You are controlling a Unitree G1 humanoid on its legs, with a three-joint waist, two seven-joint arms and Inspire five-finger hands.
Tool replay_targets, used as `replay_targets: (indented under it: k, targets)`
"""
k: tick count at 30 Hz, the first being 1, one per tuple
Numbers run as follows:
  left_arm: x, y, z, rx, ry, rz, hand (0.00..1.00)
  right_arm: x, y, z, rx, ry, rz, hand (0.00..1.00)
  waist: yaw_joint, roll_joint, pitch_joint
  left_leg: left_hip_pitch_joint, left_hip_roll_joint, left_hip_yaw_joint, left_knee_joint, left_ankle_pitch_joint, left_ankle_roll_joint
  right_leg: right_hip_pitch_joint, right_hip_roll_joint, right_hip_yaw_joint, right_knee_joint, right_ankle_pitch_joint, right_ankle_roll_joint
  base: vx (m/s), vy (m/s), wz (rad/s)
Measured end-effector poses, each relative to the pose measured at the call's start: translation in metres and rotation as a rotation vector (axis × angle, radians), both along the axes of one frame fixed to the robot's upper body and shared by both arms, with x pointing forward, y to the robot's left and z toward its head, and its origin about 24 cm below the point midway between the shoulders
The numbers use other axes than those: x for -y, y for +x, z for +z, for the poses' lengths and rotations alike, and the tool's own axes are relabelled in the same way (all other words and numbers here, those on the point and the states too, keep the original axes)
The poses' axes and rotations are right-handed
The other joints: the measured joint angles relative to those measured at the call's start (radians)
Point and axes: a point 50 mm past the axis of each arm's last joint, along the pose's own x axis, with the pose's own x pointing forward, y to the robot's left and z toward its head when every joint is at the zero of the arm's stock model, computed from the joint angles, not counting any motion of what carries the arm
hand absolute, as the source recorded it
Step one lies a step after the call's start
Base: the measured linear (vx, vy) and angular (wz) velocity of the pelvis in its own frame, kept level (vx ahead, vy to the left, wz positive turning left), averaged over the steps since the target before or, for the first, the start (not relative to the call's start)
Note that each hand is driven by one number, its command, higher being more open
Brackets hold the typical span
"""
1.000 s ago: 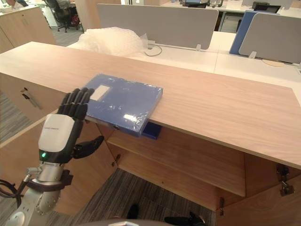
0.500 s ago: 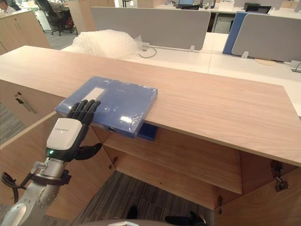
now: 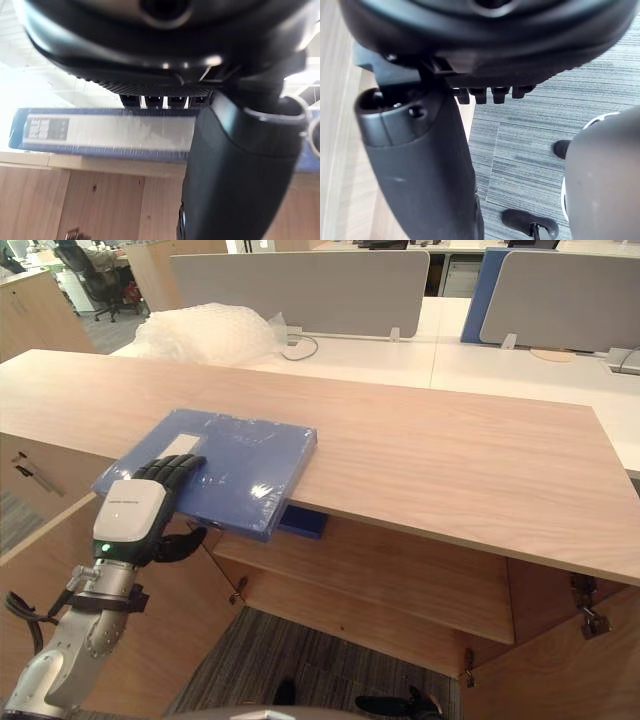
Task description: Walk over to the cabinet, pick up the folder, carry it to the office cabinet, place the folder inside the office cabinet, then close the office cabinet door
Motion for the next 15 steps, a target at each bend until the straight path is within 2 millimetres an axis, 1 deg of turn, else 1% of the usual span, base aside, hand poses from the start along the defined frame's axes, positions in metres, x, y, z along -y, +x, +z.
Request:
replay_targets:
  k: [2, 6, 7, 13, 15]
  targets:
    - [-0.002, 0.003, 0.006, 0.038, -0.002, 0.014, 0.00, 0.000, 0.001, 0.000, 0.003, 0.000, -0.005, 1.00, -0.007, 0.001, 0.001, 0.003, 0.001, 0.004, 0.000, -0.001, 0.000, 0.001, 0.000, 0.004, 0.000, 0.000, 0.000, -0.01, -0.017, -0.05]
    - [0.000, 0.006, 0.016, 0.125, -0.018, 0.011, 0.00, 0.001, 0.001, 0.000, 0.004, -0.002, -0.005, 1.00, -0.011, 0.001, 0.001, 0.008, 0.003, 0.009, 0.000, -0.002, 0.000, 0.003, 0.000, 0.009, 0.001, 0.000, 0.001, -0.02, -0.006, -0.05]
    - [-0.002, 0.008, 0.020, 0.142, -0.020, 0.020, 0.00, 0.001, 0.002, 0.001, 0.007, -0.003, -0.005, 1.00, -0.018, 0.002, 0.000, 0.010, 0.004, 0.013, 0.000, -0.002, 0.000, 0.003, 0.000, 0.013, 0.001, 0.001, 0.001, -0.03, 0.003, -0.11]
    - [-0.002, 0.010, 0.027, 0.203, -0.050, 0.040, 0.00, 0.002, 0.003, 0.001, 0.010, -0.004, -0.010, 1.00, -0.022, 0.000, 0.002, 0.017, 0.004, 0.030, 0.000, -0.010, 0.002, 0.003, -0.004, 0.029, 0.001, 0.002, 0.003, -0.01, 0.003, -0.08]
    - [0.000, 0.009, 0.026, 0.204, -0.067, 0.045, 0.00, 0.002, 0.003, 0.001, 0.010, -0.005, -0.010, 1.00, -0.022, -0.004, 0.004, 0.017, 0.003, 0.030, 0.000, -0.011, 0.002, 0.003, -0.005, 0.029, 0.000, 0.002, 0.003, 0.00, 0.000, 0.00]
